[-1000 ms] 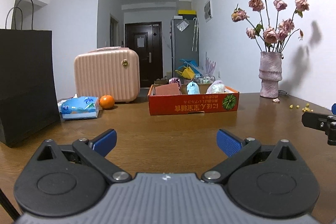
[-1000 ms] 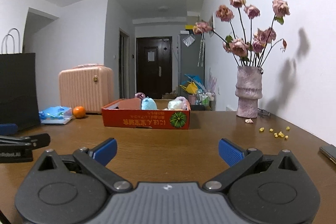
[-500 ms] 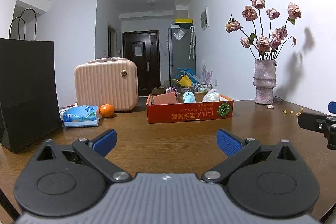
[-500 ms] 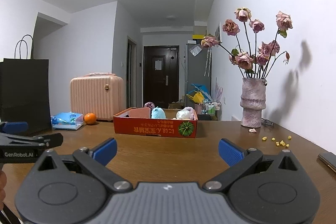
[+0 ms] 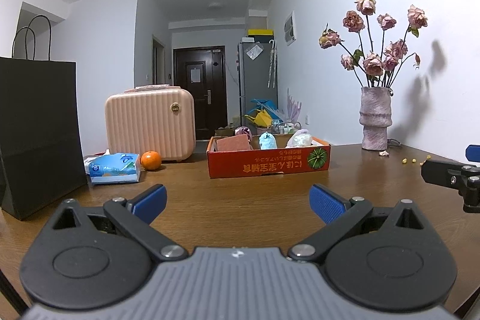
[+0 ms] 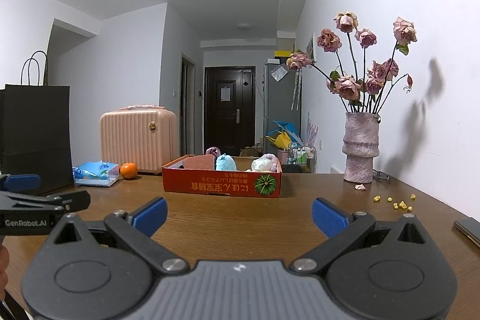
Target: Organize soft objects
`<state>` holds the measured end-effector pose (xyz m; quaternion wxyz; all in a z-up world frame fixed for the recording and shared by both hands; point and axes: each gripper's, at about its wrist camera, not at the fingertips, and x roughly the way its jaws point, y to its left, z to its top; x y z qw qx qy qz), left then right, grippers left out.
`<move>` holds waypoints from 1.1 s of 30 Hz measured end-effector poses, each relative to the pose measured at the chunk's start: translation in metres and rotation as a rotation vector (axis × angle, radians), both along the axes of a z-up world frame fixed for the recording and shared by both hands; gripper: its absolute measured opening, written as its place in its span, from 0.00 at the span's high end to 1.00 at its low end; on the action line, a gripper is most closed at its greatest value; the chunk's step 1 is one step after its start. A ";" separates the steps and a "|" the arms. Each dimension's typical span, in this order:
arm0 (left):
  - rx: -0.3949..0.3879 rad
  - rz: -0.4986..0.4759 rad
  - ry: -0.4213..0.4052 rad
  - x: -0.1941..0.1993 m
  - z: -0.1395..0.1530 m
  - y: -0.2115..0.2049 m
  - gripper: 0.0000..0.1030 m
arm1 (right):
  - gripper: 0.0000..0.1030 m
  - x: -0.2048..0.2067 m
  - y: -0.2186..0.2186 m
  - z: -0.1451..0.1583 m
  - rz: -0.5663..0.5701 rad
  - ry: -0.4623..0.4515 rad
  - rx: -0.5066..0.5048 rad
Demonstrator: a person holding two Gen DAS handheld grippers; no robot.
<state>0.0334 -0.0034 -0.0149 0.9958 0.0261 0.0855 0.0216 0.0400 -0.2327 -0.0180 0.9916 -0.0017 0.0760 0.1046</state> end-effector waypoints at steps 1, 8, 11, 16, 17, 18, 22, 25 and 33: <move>0.001 0.000 0.000 0.000 0.000 0.000 0.00 | 0.00 0.000 0.000 0.000 0.000 0.000 0.000; 0.001 0.000 0.002 -0.001 -0.001 -0.001 0.00 | 0.00 -0.001 0.000 0.000 0.000 -0.002 0.002; 0.001 0.001 0.002 -0.001 -0.001 -0.001 0.00 | 0.00 -0.001 0.000 0.000 0.000 -0.002 0.001; 0.001 -0.001 0.002 -0.001 -0.001 -0.001 0.00 | 0.00 -0.001 0.000 0.000 0.000 -0.001 0.001; 0.001 -0.003 0.002 -0.001 -0.002 -0.001 0.00 | 0.00 -0.001 0.000 0.000 0.000 -0.002 0.001; 0.001 -0.003 0.002 -0.002 -0.002 -0.001 0.00 | 0.00 -0.001 0.000 0.000 0.000 -0.002 0.001; 0.001 -0.006 0.001 -0.003 -0.003 -0.001 0.00 | 0.00 -0.001 0.000 0.000 0.000 -0.002 0.001; 0.000 -0.005 0.001 -0.003 -0.003 -0.001 0.00 | 0.00 -0.001 0.000 0.000 0.001 -0.002 0.001; 0.000 -0.002 0.003 -0.004 -0.004 -0.001 0.00 | 0.00 -0.002 0.000 0.000 0.001 -0.002 0.001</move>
